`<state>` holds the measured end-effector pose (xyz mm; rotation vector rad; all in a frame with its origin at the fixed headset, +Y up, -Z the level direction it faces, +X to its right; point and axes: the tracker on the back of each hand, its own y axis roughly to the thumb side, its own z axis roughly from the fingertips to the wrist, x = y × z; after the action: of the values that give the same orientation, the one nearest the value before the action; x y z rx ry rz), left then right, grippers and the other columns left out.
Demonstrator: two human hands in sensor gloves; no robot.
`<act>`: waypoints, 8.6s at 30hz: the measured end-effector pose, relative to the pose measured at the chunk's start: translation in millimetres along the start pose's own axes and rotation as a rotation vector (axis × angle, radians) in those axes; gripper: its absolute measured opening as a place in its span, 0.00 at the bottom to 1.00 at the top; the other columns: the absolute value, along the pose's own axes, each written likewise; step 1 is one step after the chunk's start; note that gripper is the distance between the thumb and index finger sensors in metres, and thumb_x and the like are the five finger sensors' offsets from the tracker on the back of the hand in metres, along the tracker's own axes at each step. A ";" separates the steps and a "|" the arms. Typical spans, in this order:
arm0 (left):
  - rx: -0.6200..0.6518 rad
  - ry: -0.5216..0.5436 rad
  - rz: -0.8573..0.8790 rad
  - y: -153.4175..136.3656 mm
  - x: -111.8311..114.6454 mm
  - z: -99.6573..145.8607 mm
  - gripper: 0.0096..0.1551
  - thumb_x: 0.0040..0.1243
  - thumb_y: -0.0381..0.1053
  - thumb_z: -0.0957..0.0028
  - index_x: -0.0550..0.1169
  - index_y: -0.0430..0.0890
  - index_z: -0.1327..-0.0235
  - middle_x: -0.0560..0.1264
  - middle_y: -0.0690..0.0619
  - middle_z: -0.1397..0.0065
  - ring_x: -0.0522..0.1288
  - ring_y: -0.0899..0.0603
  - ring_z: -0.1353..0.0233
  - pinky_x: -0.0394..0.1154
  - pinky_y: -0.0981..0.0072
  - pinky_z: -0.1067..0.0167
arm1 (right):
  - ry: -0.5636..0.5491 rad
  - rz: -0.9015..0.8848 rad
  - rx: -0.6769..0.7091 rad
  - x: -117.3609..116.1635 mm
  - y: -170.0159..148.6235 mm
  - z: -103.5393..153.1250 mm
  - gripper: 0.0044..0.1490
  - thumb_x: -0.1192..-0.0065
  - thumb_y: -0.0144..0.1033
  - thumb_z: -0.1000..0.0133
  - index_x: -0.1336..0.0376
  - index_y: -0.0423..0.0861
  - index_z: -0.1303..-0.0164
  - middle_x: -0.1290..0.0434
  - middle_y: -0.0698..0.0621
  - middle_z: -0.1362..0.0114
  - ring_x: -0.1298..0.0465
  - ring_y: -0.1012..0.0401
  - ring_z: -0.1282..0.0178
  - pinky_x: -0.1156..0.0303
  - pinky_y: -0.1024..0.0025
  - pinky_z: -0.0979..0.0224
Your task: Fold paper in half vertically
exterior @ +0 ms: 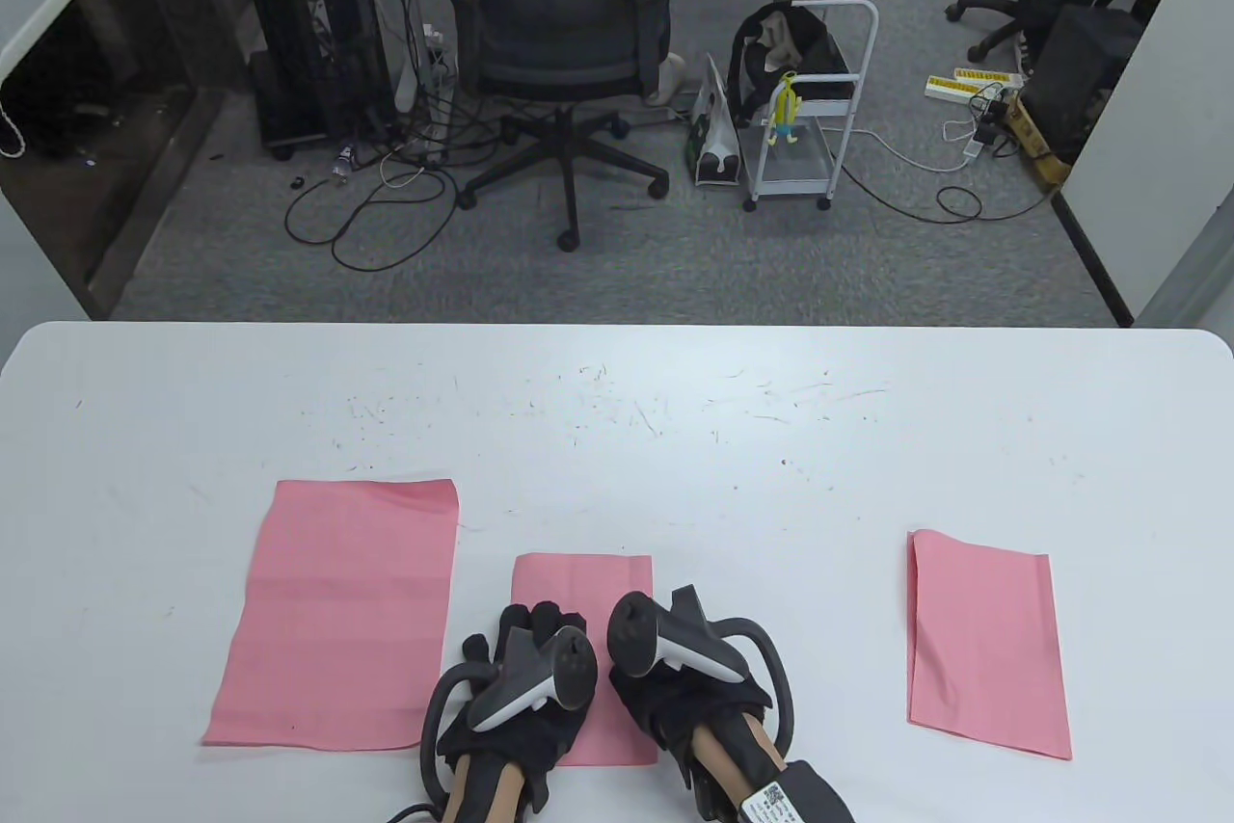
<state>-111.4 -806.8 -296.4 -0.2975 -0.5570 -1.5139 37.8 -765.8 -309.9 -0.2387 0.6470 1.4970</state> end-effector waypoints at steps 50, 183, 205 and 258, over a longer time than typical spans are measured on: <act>0.002 -0.002 0.002 -0.1 0.2 0.1 0.43 0.30 0.64 0.37 0.36 0.53 0.13 0.31 0.48 0.10 0.31 0.32 0.12 0.38 0.23 0.22 | -0.024 -0.377 -0.107 19.6 -34.1 17.0 0.38 0.51 0.55 0.46 0.45 0.52 0.25 0.40 0.48 0.20 0.36 0.48 0.22 0.39 0.46 0.23; 0.002 0.338 -0.009 11.6 -41.1 43.5 0.46 0.32 0.68 0.39 0.38 0.53 0.12 0.37 0.46 0.08 0.37 0.31 0.11 0.42 0.23 0.22 | -0.301 -0.625 -0.929 -4.5 -327.8 113.1 0.45 0.44 0.49 0.46 0.57 0.54 0.22 0.40 0.51 0.20 0.28 0.54 0.29 0.30 0.55 0.29; 0.014 0.336 0.011 12.4 -40.2 43.0 0.46 0.32 0.68 0.39 0.38 0.53 0.12 0.37 0.46 0.07 0.37 0.31 0.11 0.42 0.23 0.22 | -0.324 -0.363 -0.282 59.6 -96.3 57.1 0.47 0.48 0.56 0.46 0.60 0.54 0.21 0.51 0.48 0.15 0.47 0.43 0.17 0.45 0.43 0.20; -0.335 0.209 -0.040 -68.5 -64.8 33.6 0.45 0.37 0.67 0.39 0.42 0.58 0.12 0.39 0.47 0.07 0.39 0.32 0.10 0.47 0.22 0.21 | -0.325 -0.098 -0.175 1.2 -50.6 38.9 0.47 0.48 0.57 0.47 0.60 0.56 0.21 0.59 0.49 0.14 0.61 0.41 0.16 0.57 0.37 0.20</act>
<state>-182.1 -737.8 -312.3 -0.3813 -0.1420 -1.6535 96.3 -748.7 -291.1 -0.1538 0.2416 1.4578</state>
